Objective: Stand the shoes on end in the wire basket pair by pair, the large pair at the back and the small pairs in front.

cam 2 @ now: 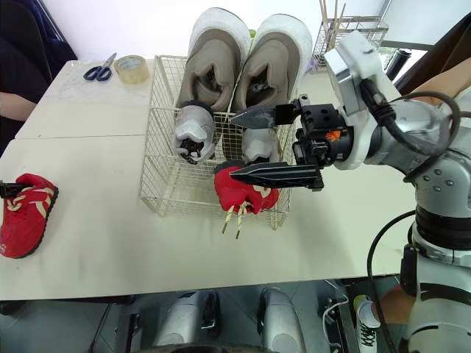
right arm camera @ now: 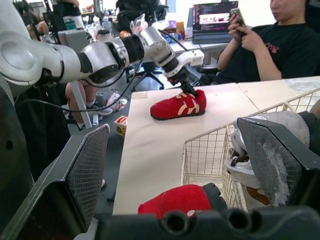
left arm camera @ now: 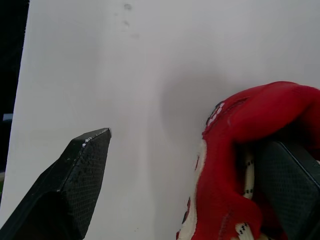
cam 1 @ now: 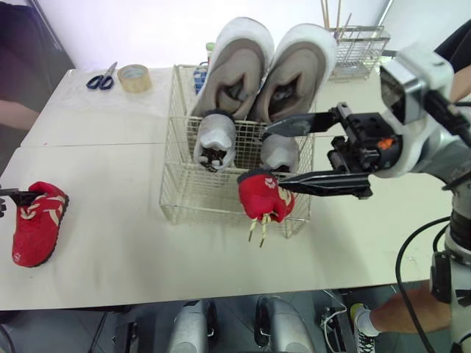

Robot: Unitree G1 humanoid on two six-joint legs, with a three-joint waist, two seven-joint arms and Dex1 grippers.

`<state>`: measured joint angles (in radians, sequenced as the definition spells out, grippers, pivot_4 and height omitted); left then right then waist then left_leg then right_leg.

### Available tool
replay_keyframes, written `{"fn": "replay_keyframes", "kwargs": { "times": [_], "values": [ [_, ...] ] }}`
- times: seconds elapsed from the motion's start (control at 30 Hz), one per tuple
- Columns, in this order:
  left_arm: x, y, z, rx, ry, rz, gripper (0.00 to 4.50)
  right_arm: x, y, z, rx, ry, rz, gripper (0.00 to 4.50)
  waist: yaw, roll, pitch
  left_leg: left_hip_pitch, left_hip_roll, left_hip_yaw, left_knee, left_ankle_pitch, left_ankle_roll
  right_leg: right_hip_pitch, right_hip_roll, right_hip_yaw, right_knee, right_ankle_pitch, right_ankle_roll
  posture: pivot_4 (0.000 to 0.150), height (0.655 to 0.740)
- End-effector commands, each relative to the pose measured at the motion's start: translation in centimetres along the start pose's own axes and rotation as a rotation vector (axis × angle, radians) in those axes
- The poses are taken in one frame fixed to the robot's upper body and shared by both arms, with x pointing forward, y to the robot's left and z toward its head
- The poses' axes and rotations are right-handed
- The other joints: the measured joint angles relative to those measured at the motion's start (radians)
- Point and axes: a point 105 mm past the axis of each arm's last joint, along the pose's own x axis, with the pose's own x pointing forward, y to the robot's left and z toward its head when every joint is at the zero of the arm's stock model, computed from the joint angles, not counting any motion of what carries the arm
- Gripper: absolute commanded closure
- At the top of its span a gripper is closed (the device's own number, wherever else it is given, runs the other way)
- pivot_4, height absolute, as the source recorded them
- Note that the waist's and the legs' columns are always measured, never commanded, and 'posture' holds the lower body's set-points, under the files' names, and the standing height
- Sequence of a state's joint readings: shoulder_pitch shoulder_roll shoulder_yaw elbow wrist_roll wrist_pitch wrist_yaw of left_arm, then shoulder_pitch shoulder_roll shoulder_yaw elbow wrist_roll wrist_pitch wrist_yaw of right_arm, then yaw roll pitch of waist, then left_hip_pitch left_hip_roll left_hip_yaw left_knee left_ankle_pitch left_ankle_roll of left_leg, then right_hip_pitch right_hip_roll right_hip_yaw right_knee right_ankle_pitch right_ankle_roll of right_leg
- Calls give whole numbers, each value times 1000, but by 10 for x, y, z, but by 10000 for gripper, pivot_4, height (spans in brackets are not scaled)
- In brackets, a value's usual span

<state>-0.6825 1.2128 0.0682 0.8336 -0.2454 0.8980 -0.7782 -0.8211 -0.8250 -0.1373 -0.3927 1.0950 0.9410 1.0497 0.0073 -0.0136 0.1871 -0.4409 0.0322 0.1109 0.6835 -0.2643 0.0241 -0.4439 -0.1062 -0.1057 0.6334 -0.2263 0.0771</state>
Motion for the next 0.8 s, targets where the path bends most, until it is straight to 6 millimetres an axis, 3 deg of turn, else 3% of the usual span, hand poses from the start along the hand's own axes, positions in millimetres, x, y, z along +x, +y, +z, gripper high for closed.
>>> {"fn": "replay_keyframes", "kwargs": {
  "times": [0.03,0.07,0.17,0.4,0.53,0.67,0.73,0.8],
  "values": [
    [4,4,-9,9,33,12,0,-4,9,10,-42,-4,1,658,-1,0,0,0,0,0,0,0,1,0,0,0,0,0,0,1500,7400],
    [6,4,-10,15,39,9,0,-4,10,10,-42,0,2,658,0,0,0,0,0,0,0,-1,2,0,0,0,0,0,0,1500,7400],
    [11,1,-15,52,60,-3,8951,-6,16,7,-42,39,19,0,0,0,0,0,0,0,0,-3,5,0,0,0,0,0,0,1500,7400],
    [15,1,-14,67,59,-10,44605,-14,22,-8,-28,147,13,0,-5,1,0,2,1,0,0,-3,5,0,0,0,3,0,0,1500,7400],
    [11,-15,10,42,-18,-83,44605,-19,21,-10,-19,155,-11,0,-2,0,0,4,1,0,1,-3,5,0,0,0,7,0,0,1500,7400],
    [-10,-49,68,40,-227,-220,44605,-25,18,-13,-12,175,-55,0,11,-6,0,2,0,-3,3,-3,5,0,0,0,8,0,0,1500,7400],
    [-36,-78,116,47,-419,-303,44605,-30,14,-14,-10,184,-93,0,17,-9,0,-2,0,-6,6,-3,5,0,0,-2,8,0,0,1500,7400],
    [-59,-99,149,55,-582,-346,44605,-35,11,-14,-9,189,-125,0,24,-10,1,-5,0,-7,12,-4,6,0,0,-3,9,0,0,1500,7400]
  ]
}}
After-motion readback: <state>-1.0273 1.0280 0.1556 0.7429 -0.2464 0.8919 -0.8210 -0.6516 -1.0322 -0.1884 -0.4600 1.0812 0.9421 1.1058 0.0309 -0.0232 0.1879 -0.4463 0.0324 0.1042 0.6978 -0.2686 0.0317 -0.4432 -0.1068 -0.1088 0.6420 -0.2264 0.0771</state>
